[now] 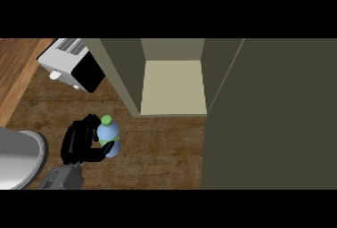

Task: Pick up the bottled water, place it into the cabinet and close the cabinet

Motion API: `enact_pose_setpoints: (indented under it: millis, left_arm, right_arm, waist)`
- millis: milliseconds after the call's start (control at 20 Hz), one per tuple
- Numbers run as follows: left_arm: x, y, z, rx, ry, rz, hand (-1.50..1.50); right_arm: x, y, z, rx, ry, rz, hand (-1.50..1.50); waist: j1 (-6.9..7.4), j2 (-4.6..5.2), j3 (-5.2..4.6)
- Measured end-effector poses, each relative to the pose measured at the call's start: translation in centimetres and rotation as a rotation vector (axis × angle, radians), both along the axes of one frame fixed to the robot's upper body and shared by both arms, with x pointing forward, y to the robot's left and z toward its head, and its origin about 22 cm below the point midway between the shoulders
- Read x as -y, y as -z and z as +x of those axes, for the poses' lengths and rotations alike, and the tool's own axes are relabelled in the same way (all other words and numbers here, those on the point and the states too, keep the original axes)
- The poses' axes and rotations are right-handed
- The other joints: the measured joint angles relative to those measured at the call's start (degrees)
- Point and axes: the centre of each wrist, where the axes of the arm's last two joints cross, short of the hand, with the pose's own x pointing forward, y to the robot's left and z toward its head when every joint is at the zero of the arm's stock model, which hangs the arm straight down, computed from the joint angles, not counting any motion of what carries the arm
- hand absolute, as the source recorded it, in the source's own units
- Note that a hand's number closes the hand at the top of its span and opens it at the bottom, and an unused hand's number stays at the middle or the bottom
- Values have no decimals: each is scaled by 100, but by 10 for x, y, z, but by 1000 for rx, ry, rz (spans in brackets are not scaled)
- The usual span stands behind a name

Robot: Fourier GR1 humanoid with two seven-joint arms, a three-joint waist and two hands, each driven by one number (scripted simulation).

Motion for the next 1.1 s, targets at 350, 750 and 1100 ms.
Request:
enact_pose_setpoints:
  millis: [350, 750, 1100]
  left_arm:
    - [56, -31, 17, 5, 57, 12, 150]
    - [115, -69, 39, 13, 21, 66, 150]
    - [156, -98, 63, 18, -23, 146, 150]
  right_arm:
    - [5, -3, 0, 5, 4, -15, -150]
    - [8, -4, 0, 9, -5, -16, -150]
    - [11, -6, 1, 12, -8, -16, -150]
  waist:
    - [27, -2, 1]
    - [-5, 8, -5]
    - [-65, 26, -4]
